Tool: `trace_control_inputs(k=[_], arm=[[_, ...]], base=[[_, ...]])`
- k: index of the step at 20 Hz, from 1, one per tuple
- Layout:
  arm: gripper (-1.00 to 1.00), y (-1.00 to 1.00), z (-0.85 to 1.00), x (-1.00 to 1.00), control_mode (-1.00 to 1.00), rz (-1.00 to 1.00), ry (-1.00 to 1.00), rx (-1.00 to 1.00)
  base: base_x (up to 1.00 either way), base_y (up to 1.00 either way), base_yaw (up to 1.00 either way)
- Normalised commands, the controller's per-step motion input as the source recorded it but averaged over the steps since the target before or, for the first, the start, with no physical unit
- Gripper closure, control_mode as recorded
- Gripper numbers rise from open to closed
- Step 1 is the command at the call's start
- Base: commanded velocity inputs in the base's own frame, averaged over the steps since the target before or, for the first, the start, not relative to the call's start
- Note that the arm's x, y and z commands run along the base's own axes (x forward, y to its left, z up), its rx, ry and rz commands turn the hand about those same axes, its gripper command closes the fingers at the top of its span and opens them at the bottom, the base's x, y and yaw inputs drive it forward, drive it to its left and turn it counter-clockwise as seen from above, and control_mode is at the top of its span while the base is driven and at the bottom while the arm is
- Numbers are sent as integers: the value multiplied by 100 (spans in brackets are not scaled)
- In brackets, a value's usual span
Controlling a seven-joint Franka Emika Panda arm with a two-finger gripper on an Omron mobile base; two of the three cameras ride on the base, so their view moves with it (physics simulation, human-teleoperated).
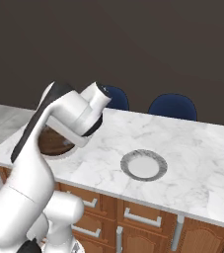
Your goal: Move the bowls from the cabinet to the plates on the dining table.
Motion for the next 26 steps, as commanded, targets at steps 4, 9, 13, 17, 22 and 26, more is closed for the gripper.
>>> trace_control_inputs(k=[4, 9, 13, 17, 22, 26], arm=[[-100, 17, 31, -35, -100, -12, -8, 4], [-100, 28, 27, -26, -100, -11, -15, 0], [-100, 1, 23, -15, -100, -13, -7, -4], [-100, -19, 25, -5, -100, -13, 1, -5], [-100, -17, 18, -8, -100, -10, 10, -2], [-100, -2, 2, -9, -100, -5, 24, -1]], base=[[0, 0, 0], [0, 0, 0], [0, 0, 0], [0, 0, 0], [0, 0, 0], [0, 0, 0]])
